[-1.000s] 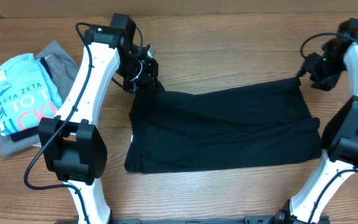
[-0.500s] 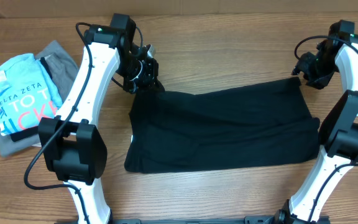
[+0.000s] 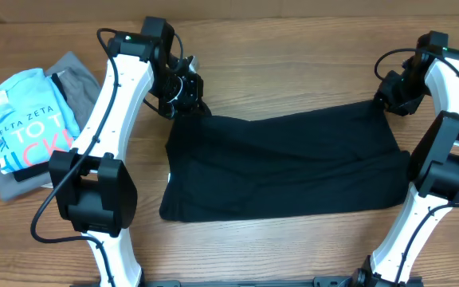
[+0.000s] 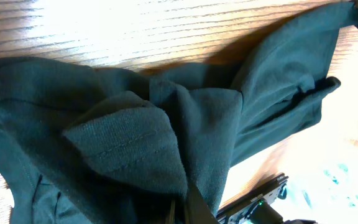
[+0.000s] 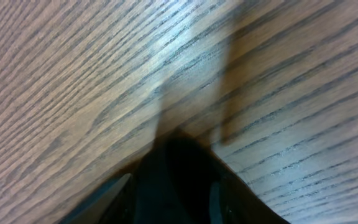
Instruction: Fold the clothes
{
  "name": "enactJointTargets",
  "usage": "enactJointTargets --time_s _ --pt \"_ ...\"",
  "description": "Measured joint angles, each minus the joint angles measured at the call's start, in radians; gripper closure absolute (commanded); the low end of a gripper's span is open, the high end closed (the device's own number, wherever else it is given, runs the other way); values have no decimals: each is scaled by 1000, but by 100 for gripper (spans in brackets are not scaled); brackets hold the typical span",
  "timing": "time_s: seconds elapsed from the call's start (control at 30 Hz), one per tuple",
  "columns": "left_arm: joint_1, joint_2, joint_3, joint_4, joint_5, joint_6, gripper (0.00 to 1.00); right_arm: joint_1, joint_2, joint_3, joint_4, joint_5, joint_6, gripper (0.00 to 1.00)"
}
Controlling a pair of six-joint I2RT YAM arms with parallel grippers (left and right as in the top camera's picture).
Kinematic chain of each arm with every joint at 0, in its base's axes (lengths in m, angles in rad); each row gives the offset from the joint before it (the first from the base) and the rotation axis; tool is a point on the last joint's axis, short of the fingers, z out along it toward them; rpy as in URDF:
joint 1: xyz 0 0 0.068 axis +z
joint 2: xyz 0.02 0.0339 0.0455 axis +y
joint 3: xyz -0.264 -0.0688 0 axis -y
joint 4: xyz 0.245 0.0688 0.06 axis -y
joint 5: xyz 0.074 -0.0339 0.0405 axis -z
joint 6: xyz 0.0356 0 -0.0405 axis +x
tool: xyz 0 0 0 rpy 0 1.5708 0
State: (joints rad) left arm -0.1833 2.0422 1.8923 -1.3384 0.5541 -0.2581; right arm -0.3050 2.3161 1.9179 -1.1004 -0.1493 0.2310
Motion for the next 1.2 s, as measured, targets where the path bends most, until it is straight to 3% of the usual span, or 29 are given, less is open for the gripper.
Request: enactJointTargets --time_s 0.07,0.17,0.27,0.33,0.63,1.2 --pt "0 0 0 0 0 0 96 2 0 -8 15 1 0 54" --pt "0 0 0 0 0 0 96 11 0 -26 36 1 2 63" --pt "0 0 0 0 0 0 96 19 0 -34 42 6 3 88" --pt "0 0 0 0 0 0 96 24 0 -35 44 9 6 96" --pt "0 0 0 -10 0 0 96 12 0 -5 -112 119 4 96" --pt "0 0 0 -232 0 87 96 -107 -106 94 -531 165 27 96"
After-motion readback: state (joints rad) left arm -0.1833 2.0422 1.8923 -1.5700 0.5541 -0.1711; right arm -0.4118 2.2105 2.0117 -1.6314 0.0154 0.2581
